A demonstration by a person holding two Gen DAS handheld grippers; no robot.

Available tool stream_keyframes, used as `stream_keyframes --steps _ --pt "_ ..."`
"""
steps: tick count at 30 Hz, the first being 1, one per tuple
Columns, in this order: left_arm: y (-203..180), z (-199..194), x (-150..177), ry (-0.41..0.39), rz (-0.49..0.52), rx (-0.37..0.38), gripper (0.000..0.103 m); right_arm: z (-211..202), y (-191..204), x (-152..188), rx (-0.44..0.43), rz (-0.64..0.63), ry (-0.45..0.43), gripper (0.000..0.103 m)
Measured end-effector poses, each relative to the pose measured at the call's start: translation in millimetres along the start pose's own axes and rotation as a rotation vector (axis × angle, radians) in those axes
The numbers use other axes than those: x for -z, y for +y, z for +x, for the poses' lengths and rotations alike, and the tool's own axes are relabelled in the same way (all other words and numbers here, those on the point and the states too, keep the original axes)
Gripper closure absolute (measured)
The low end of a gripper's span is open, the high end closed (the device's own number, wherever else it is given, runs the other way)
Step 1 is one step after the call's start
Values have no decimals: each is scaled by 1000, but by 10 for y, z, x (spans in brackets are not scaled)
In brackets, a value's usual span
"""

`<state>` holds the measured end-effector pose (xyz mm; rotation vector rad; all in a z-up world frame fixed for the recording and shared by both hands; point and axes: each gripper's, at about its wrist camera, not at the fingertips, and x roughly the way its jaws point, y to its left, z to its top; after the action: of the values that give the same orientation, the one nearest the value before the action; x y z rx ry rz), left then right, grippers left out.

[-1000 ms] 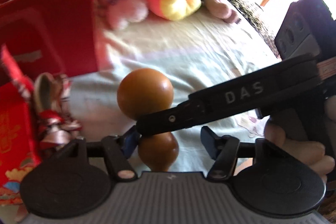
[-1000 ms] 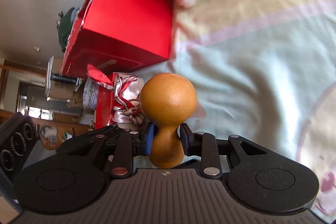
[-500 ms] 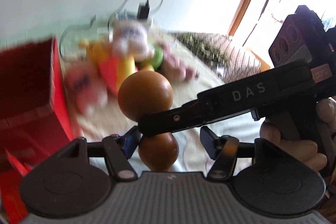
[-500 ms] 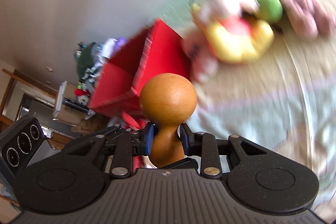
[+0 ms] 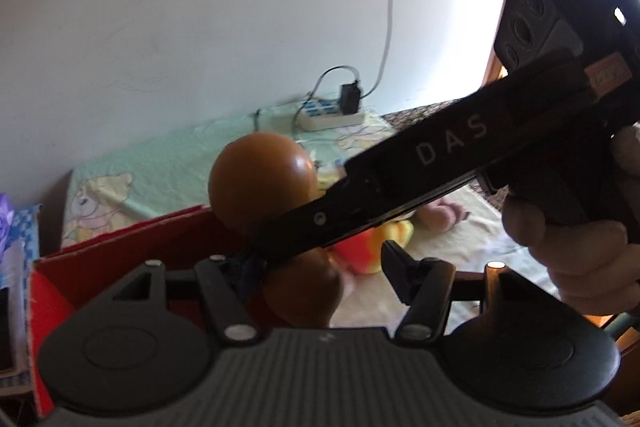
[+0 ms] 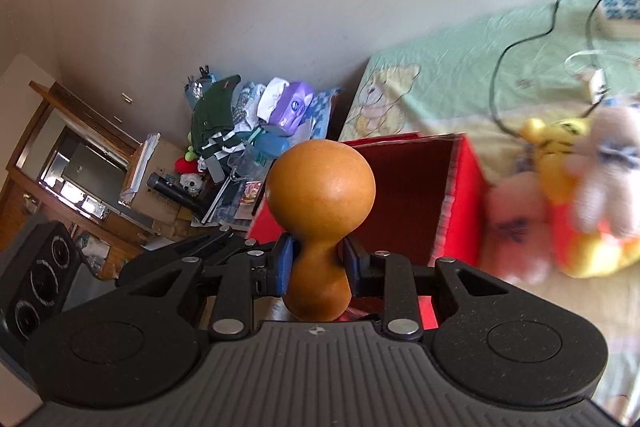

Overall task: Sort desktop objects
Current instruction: 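Carry the gourd toy with the right gripper over the red box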

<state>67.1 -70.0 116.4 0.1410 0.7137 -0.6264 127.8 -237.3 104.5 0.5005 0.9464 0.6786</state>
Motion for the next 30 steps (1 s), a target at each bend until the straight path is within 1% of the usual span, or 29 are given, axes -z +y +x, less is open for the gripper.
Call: stream_keyframes --steps 4,7,10,13,17,18,20,22,25,27,28,30 --pt "486 118 65 58 -21 -36 40 485 187 -103 23 -1 38 73" --pt "822 306 160 113 -48 -42 40 853 237 -146 44 14 68 73" --pt "1132 520 268 169 -69 -51 41 1207 197 -164 63 49 105 73" --pt "1359 711 346 214 -70 -67 41 1504 115 -148 77 95 134 73" --pt "1606 893 460 278 -83 -88 42 1774 -51 -121 91 164 158 73" --pt "1656 941 497 298 -84 -93 39 1824 -95 -112 103 177 161 73" --pt "1738 978 571 329 -88 -86 38 1923 -196 -96 107 220 180 73" --pt "1773 996 635 338 -67 -94 40 2017 -281 -87 114 268 201 73" --pt "1781 924 700 318 -33 -98 42 2124 -316 -84 142 296 233 73" --pt "1806 835 743 296 -35 -69 42 2176 -273 -112 166 272 250 73" --pt "1820 795 764 285 -37 -57 42 2211 -231 -124 193 244 262 73" --pt "1852 746 799 268 -40 -45 42 2303 -189 -135 217 215 275 73"
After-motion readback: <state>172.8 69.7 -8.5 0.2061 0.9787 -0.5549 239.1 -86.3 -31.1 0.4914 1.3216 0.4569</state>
